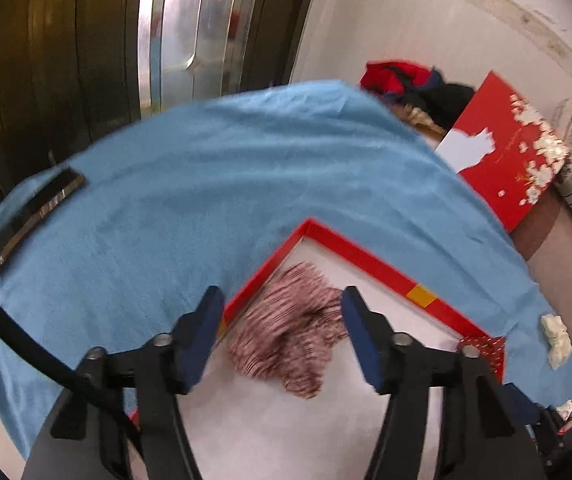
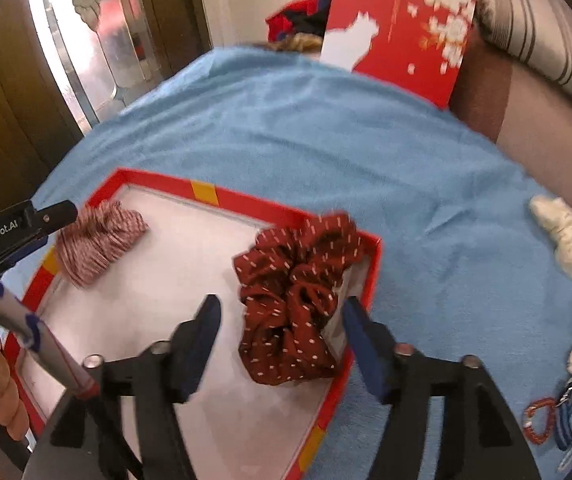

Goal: Organize jewelry
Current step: 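Move both tools back to the items on the blue cover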

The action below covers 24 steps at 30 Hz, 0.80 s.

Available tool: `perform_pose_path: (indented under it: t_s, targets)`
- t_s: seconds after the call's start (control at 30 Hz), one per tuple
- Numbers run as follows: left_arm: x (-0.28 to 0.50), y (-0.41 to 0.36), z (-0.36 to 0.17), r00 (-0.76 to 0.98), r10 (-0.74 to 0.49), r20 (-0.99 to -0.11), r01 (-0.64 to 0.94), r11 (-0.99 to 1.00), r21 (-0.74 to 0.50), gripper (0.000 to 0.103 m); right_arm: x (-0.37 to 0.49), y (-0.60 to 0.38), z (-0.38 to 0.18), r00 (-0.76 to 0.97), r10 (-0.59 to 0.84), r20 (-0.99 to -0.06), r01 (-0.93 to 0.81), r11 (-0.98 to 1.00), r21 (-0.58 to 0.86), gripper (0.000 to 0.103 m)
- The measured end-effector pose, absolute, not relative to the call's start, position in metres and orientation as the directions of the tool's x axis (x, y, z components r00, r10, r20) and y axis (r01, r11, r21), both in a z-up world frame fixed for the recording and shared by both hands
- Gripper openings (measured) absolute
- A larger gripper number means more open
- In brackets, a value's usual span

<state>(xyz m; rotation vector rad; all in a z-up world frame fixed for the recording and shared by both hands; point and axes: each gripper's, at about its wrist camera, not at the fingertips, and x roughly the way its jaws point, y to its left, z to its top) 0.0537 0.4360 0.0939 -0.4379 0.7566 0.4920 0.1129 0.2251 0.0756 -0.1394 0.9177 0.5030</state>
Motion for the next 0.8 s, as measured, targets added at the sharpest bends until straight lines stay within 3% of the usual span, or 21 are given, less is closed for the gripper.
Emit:
perform_pose_path:
  t_s: [0.2, 0.4, 0.57, 0.8]
  targets:
    - [0.038, 0.417, 0.115, 0.671, 0.270, -0.690, -0.523, 0.832, -0.182, 0.068, 0.088, 0.169, 0.116, 0.550, 0.379, -0.744, -0.461, 0.881, 0.107, 0.072]
    - [0.028, 0.367, 0.127, 0.723, 0.180, -0.667, -0.406, 0.892, -0.199, 0.068, 0.050, 0.047, 0.135, 0.623, 0.298, -0.723, -0.324, 0.940, 0.108, 0.075]
    - [0.018, 0.291, 0.132, 0.753, 0.048, -0.656, -0.248, 0.945, -0.214, 0.068, 0.019, -0.061, 0.118, 0.628, 0.179, -0.757, -0.142, 0.983, 0.115, 0.075]
    - [0.012, 0.177, 0.107, 0.656, -0.170, -0.736, 0.011, 0.976, -0.216, 0.068, -0.019, -0.159, 0.088, 0.613, 0.103, -0.783, 0.038, 0.986, 0.160, 0.075]
